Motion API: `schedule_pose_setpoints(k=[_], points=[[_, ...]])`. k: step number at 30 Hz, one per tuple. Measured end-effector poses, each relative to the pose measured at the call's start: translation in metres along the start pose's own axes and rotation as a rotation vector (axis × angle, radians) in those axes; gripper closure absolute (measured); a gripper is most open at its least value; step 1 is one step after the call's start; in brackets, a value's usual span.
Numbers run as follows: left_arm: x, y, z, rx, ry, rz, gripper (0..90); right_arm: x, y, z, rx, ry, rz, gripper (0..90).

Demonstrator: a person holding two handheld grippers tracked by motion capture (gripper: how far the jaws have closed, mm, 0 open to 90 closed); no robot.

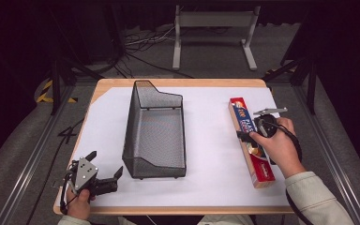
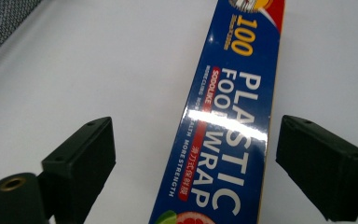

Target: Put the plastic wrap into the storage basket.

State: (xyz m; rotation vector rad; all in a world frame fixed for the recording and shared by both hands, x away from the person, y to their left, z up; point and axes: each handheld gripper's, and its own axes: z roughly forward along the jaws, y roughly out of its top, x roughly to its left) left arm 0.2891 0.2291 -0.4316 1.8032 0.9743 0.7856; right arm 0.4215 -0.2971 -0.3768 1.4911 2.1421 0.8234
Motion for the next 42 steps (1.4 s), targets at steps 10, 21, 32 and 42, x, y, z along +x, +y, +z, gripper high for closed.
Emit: schedule_pose_setpoints(k=[10, 21, 32, 42], points=[[0.0, 0.0, 0.001, 0.005, -0.005, 0.001, 0.1, -0.006, -0.006, 0.017, 0.111, -0.012, 0.01, 11.3], [0.0, 0.0, 0.001, 0.005, -0.004, 0.003, 0.0, -0.002, -0.013, 0.03, 0.241, -0.042, 0.061, 22.4], [0.0, 0.0, 0.001, 0.002, 0.0, 0.003, 0.1, 0.002, -0.012, 0.03, 0.291, -0.105, 0.107, 34.8], [0.0, 0.0, 0.001, 0.0, 0.005, 0.001, 0.0, 0.003, -0.014, 0.026, 0.256, -0.125, 0.146, 38.7]])
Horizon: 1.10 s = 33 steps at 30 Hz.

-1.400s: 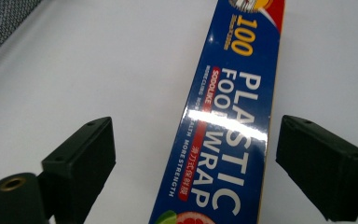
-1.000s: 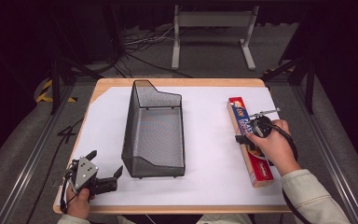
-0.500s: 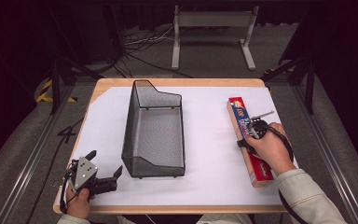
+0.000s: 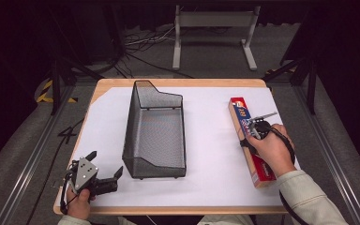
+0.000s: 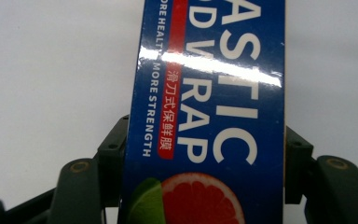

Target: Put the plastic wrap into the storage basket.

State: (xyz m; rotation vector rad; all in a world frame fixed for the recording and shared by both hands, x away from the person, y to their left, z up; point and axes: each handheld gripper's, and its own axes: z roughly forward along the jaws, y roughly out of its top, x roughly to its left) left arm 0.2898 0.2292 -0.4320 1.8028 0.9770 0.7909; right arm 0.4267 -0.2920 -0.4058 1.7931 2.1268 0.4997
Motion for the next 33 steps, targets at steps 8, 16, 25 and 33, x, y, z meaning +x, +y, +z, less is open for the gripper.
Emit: schedule_pose_setpoints(k=[8, 16, 25, 33], points=[[0.0, 0.0, 0.0, 0.002, 0.002, -0.005, 0.0, 0.003, 0.003, -0.015, -0.049, 0.025, -0.004, 39.3], [0.0, 0.0, -0.001, 0.0, 0.004, -0.001, 0.0, 0.012, 0.009, -0.035, -0.072, 0.05, -0.023, 39.2], [0.0, 0.0, -0.001, 0.0, 0.004, 0.002, 0.0, 0.021, 0.016, -0.061, -0.102, 0.079, -0.033, 39.2], [0.0, 0.0, -0.001, 0.0, 0.002, 0.002, 0.0, 0.026, 0.024, -0.084, -0.138, 0.088, -0.05, 39.2]])
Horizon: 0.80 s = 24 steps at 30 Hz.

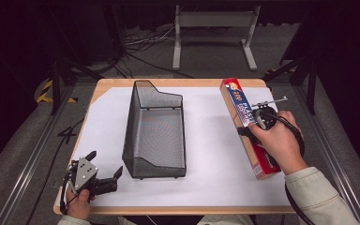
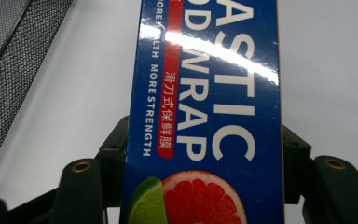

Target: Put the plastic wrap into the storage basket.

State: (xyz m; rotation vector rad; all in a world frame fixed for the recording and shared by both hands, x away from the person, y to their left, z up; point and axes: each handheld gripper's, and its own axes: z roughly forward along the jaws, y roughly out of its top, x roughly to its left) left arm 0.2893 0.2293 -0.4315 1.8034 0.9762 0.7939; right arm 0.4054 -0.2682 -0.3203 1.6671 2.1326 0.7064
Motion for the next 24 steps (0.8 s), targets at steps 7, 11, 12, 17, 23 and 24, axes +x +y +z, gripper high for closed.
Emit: schedule_pose_setpoints(k=[7, 11, 12, 17, 23, 24], points=[[0.0, 0.0, 0.0, -0.001, -0.002, 0.001, 0.0, 0.007, 0.007, -0.01, -0.006, 0.0, -0.019, 39.2], [0.0, 0.0, 0.0, -0.001, -0.004, 0.003, 0.0, 0.015, 0.009, -0.011, -0.009, -0.002, -0.031, 39.2], [0.0, 0.0, 0.0, 0.001, -0.006, 0.002, 0.0, 0.02, 0.011, -0.012, -0.009, 0.004, -0.044, 39.2], [0.0, 0.0, -0.001, -0.003, -0.004, 0.0, 0.0, 0.034, 0.015, -0.012, -0.005, 0.023, -0.07, 39.2], [0.001, 0.0, -0.001, -0.007, -0.001, 0.0, 0.0, 0.061, 0.026, -0.012, -0.007, 0.067, -0.114, 39.2], [0.001, 0.0, -0.001, -0.007, -0.001, 0.0, 0.1, 0.065, 0.027, -0.013, -0.005, 0.073, -0.117, 39.2]])
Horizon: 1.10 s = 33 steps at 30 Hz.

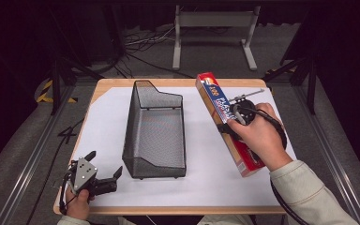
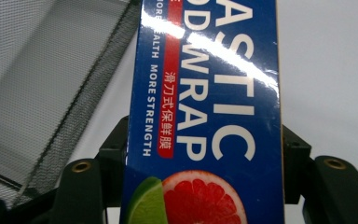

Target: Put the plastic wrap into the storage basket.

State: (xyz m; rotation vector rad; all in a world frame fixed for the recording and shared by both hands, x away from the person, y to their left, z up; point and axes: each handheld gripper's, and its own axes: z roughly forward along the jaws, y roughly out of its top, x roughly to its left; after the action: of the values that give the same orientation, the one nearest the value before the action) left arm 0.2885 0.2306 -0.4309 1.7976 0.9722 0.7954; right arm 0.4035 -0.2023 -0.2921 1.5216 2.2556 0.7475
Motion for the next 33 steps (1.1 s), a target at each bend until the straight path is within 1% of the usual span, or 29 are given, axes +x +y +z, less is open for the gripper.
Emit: schedule_pose_setpoints(k=[1, 4, 5, 7, 8, 12, 15, 20, 22, 25, 30, 31, 33], points=[[0.0, 0.0, 0.0, -0.001, 0.0, -0.001, 0.1, 0.0, 0.0, 0.0, 0.0, 0.0, 0.0, 39.2], [0.0, 0.0, 0.0, -0.001, -0.001, -0.001, 0.0, 0.012, 0.006, -0.001, -0.006, 0.022, -0.026, 39.2], [0.0, 0.0, 0.0, -0.001, 0.0, 0.0, 0.0, 0.016, 0.008, -0.001, -0.003, 0.03, -0.027, 39.1], [0.0, 0.0, -0.001, -0.002, -0.001, -0.001, 0.0, 0.023, 0.011, -0.001, -0.008, 0.041, -0.038, 39.1], [0.0, 0.0, -0.001, -0.002, -0.001, -0.001, 0.0, 0.023, 0.011, -0.001, -0.008, 0.041, -0.038, 39.1], [0.001, 0.0, -0.001, -0.002, 0.001, 0.002, 0.0, 0.039, 0.019, 0.0, -0.016, 0.063, -0.07, 39.1], [0.001, 0.0, -0.001, -0.003, 0.001, 0.001, 0.0, 0.046, 0.022, 0.0, -0.017, 0.077, -0.084, 39.1], [0.001, 0.0, -0.001, -0.005, 0.001, -0.001, 0.0, 0.059, 0.027, 0.0, -0.024, 0.087, -0.108, 39.1], [0.001, 0.0, -0.001, -0.004, 0.002, 0.002, 0.0, 0.06, 0.027, 0.0, -0.025, 0.089, -0.108, 39.1], [0.001, 0.0, -0.001, -0.005, 0.0, -0.002, 0.0, 0.068, 0.03, 0.001, -0.028, 0.097, -0.118, 39.1], [0.001, 0.0, -0.001, -0.002, 0.0, 0.003, 0.1, 0.08, 0.033, 0.003, -0.036, 0.107, -0.131, 39.1], [0.001, 0.0, -0.001, -0.002, 0.0, 0.003, 0.1, 0.08, 0.033, 0.003, -0.036, 0.107, -0.131, 39.1], [0.001, 0.0, -0.001, -0.002, 0.0, 0.005, 0.0, 0.087, 0.035, 0.006, -0.035, 0.111, -0.142, 39.1]])
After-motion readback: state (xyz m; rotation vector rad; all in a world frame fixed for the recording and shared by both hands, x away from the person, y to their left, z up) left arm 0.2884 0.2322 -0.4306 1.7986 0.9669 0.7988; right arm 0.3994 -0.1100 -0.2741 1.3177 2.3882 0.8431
